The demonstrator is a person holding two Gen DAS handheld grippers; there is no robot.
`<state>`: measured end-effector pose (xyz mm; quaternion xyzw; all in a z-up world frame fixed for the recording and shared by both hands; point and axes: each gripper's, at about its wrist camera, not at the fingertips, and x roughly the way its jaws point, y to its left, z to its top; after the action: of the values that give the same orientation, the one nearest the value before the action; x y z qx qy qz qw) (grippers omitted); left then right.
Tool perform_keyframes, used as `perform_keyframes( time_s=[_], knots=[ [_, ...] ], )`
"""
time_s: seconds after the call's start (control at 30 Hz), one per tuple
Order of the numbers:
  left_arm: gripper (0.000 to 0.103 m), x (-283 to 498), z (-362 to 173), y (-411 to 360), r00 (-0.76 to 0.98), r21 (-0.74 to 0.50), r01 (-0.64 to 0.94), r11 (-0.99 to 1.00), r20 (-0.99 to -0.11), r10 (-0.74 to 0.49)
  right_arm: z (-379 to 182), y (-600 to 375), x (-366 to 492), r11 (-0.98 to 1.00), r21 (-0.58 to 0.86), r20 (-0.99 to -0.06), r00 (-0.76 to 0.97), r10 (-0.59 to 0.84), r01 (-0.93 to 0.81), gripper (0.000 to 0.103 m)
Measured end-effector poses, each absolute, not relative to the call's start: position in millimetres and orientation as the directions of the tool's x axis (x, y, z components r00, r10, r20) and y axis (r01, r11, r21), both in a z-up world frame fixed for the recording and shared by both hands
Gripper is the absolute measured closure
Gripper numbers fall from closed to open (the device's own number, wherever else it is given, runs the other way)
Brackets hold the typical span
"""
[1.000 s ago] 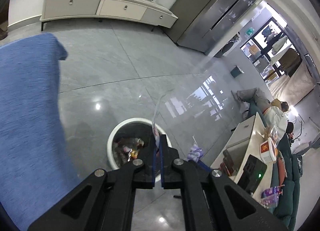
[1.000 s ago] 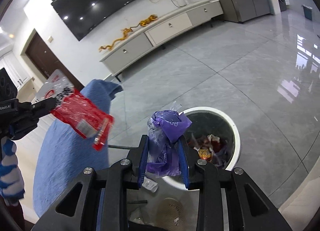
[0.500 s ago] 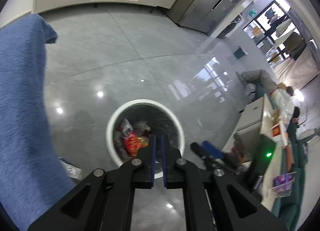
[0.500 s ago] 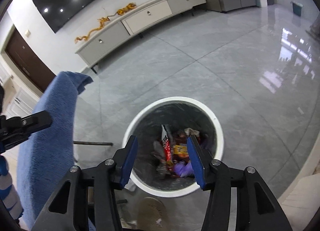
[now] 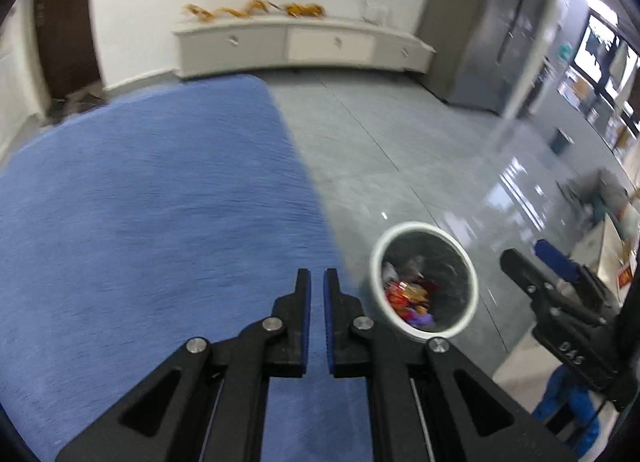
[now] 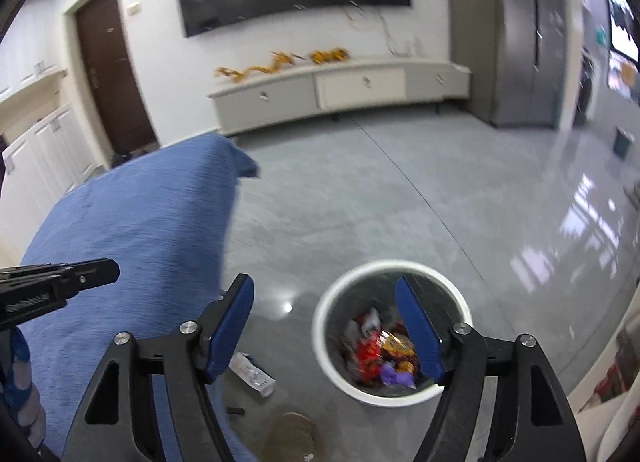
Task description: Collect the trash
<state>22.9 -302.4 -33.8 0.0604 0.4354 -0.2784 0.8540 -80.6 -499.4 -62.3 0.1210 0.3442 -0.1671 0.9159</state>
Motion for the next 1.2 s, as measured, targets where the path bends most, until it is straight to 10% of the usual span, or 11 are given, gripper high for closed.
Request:
perform_keyframes(
  time_s=[0.13, 0.23, 0.83, 1.2],
  knots=[
    [0.087, 13.4, -9.3, -250.0, 0.576, -0.082, 0.486, 0.870, -0.719, -0.389, -32.9, -453.9, -74.9, 0.947, 0.076, -0.625, 0.755, -0.199, 0.312, 0.024],
    [0.038, 1.2, 11.8, -209.8, 0.675, -0.059, 0.433, 0.899, -0.640, -0.367, -12.6, -425.4, -72.7, 0.961, 0.065, -0.590, 0.787, -0.180, 0.268, 0.019],
    [0.033, -38.9, 62.2, -93.8, 0.878, 0.043, 0.209, 0.977, -0.448, -0.169, 43.8, -349.2, -81.6, 0.962, -0.011, -0.482, 0.841, -0.244, 0.272, 0.005],
    [0.006, -58.7, 69.7, -98.6, 0.923, 0.106, 0.159, 0.982, -0.370, -0.109, 45.8, -346.7, -95.2, 0.953, -0.045, -0.473, 0.834, -0.284, 0.300, 0.001]
  ],
)
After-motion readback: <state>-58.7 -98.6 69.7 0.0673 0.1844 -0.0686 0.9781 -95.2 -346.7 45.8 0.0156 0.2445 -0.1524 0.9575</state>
